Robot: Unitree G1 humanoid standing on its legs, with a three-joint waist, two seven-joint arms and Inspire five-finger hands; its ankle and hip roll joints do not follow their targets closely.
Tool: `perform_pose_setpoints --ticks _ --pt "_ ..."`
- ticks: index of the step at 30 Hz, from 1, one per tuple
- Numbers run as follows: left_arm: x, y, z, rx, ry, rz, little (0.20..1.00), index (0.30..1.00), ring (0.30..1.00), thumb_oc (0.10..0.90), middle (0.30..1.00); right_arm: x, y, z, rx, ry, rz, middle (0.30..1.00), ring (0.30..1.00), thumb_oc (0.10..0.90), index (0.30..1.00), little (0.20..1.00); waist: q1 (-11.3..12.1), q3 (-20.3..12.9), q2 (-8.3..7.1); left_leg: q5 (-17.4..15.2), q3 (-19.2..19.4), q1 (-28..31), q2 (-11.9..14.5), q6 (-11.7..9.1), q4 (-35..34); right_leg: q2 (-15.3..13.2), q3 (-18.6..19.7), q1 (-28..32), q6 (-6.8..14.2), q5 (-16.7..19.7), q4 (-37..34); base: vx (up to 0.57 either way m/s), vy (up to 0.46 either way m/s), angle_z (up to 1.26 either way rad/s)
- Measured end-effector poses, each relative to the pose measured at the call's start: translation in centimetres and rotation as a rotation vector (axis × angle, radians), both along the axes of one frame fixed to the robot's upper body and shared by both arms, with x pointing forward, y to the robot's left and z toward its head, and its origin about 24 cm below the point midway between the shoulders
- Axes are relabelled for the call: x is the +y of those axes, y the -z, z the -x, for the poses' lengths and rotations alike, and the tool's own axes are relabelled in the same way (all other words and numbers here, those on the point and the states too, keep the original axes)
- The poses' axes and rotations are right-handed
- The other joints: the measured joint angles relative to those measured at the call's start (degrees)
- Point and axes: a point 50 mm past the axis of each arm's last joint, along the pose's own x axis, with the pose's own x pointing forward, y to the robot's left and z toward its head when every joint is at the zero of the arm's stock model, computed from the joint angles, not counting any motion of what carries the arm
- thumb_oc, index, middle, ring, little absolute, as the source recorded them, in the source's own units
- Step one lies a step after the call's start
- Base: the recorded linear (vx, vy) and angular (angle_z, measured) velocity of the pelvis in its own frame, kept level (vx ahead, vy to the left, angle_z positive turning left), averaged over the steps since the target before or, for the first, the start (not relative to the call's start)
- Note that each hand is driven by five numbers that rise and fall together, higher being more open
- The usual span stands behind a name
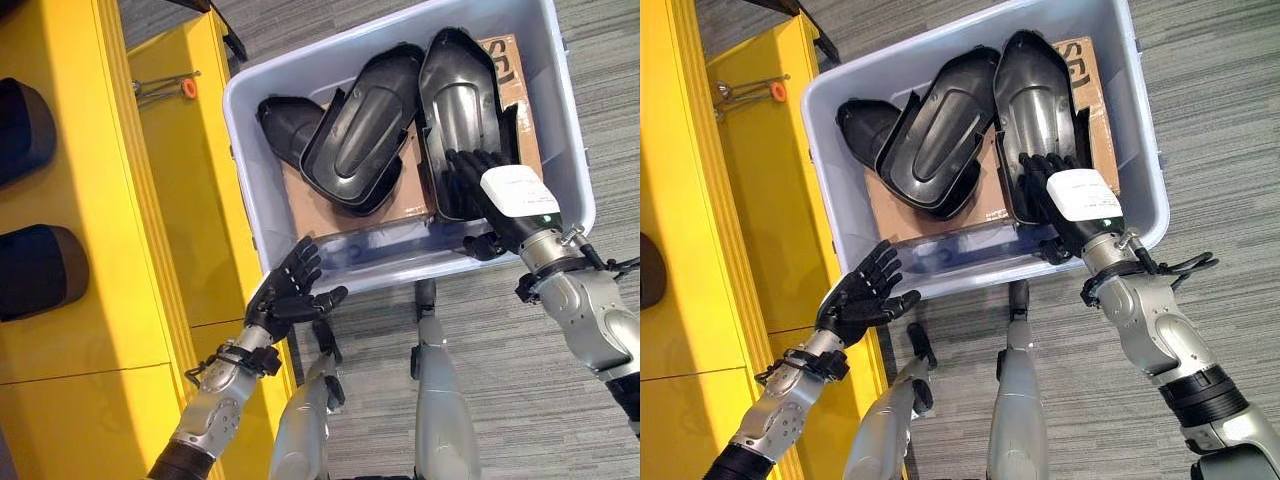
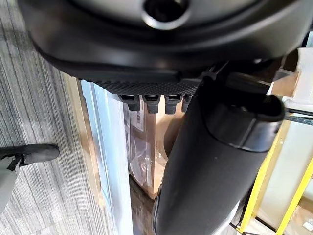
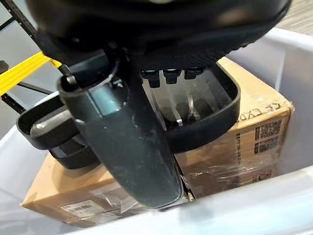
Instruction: Move parts from the plastic box to the shelf.
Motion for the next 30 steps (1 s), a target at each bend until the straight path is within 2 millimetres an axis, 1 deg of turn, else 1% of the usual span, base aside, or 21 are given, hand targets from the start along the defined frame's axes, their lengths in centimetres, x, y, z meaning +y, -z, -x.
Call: perform_pose_setpoints --ticks 1,4,8,11,12,14,16,19,24,30 --pt "-0.1 -0.3 -0.2 -0.015 0.000 -0.002 1.000 1.000 1.000 0.900 1.000 -0.1 -0.3 -0.4 -0.029 0.010 0.008 1.000 1.000 0.900 1.000 1.000 0.11 0.00 -0.01 -0.27 -0.14 -1.20 0.04 0.05 0.98 -0.07 0.08 -1.00 -0.04 -0.01 0.48 0.00 0.000 0.00" --pt "-0.2 -0.9 -0.5 -0.045 0.000 0.000 1.000 1.000 1.000 0.900 1.000 -0.3 -0.9 -0.8 -0.070 0.024 -0.001 1.000 1.000 0.900 1.000 1.000 0.32 0.01 -0.02 -0.70 -0.25 -3.52 0.03 0.14 2.66 -0.28 0.24 -3.01 -0.06 -0.17 1.54 0.00 0.000 0.00" --pt "-0.3 -1.7 -0.7 -0.082 -0.004 0.008 1.000 1.000 1.000 0.900 1.000 -0.3 -1.2 -0.8 -0.128 0.040 0.018 1.000 1.000 0.900 1.000 1.000 0.54 0.02 -0.03 -1.69 -0.71 -6.74 0.16 0.21 5.56 -0.46 0.62 -5.99 -0.63 -0.54 3.66 0.00 0.000 0.00" --pt "-0.5 -2.3 -0.9 -0.119 0.019 -0.054 1.000 1.000 1.000 0.900 1.000 -0.2 -1.4 -0.8 -0.187 0.049 0.045 1.000 1.000 0.900 1.000 1.000 0.69 0.02 -0.02 -2.49 -1.16 -8.62 0.16 0.37 7.64 -0.67 0.84 -7.59 -0.38 -1.12 5.23 -0.02 -0.008 0.02" --pt "-0.4 -2.7 -0.8 -0.145 0.028 -0.085 1.000 1.000 1.000 0.900 1.000 -0.2 -1.8 -0.8 -0.220 0.050 0.064 1.000 1.000 0.900 1.000 1.000 0.88 0.02 -0.03 -2.92 -1.15 -9.88 0.14 0.33 8.71 -0.78 1.14 -8.73 -0.33 -1.25 5.89 0.00 0.000 0.00" --pt "-0.3 -3.1 -0.9 -0.167 0.033 -0.089 1.000 1.000 1.000 0.900 1.000 0.1 -2.2 -0.9 -0.248 0.048 0.077 1.000 1.000 0.900 1.000 1.000 1.04 0.02 -0.02 -3.53 -1.02 -11.55 0.12 0.53 10.33 -0.90 1.62 -10.21 -0.36 -1.26 6.58 -0.02 0.008 -0.04" --pt "-0.3 -3.5 -0.9 -0.192 0.030 -0.082 1.000 1.000 1.000 0.900 1.000 0.5 -2.2 -1.0 -0.264 0.043 0.082 1.000 1.000 0.900 1.000 1.000 1.10 0.01 -0.02 -4.02 -1.02 -13.21 0.14 0.66 11.82 -1.05 1.94 -11.78 -0.49 -1.37 7.42 -0.03 -0.013 -0.01" --pt "-0.5 -4.0 -0.8 -0.224 0.035 -0.073 1.000 1.000 1.000 0.900 1.000 0.4 -2.1 -1.1 -0.290 0.049 0.075 1.000 1.000 0.900 1.000 1.000 1.35 0.01 -0.02 -4.33 -1.15 -15.22 0.14 0.69 13.21 -1.21 2.13 -13.52 -0.25 -1.66 8.21 -0.01 -0.026 0.02" --pt "-0.5 -4.2 -0.7 -0.235 0.037 -0.071 1.000 1.000 1.000 0.900 1.000 0.0 -2.1 -1.6 -0.335 0.071 0.067 1.000 1.000 0.900 1.000 1.000 1.44 -0.02 0.03 -5.44 -1.37 -16.58 0.16 0.71 15.26 -1.31 2.71 -14.94 -0.15 -2.49 10.02 0.00 0.007 -0.01" --pt "-0.6 -5.3 -0.6 -0.296 0.031 -0.090 1.000 1.000 1.000 0.900 1.000 -0.1 -2.4 -1.5 -0.403 0.080 0.052 1.000 1.000 0.900 1.000 1.000 1.42 -0.04 0.06 -5.79 -1.39 -18.95 0.11 0.74 16.41 -1.39 3.16 -17.77 -0.14 -3.14 11.92 0.01 0.002 0.00"
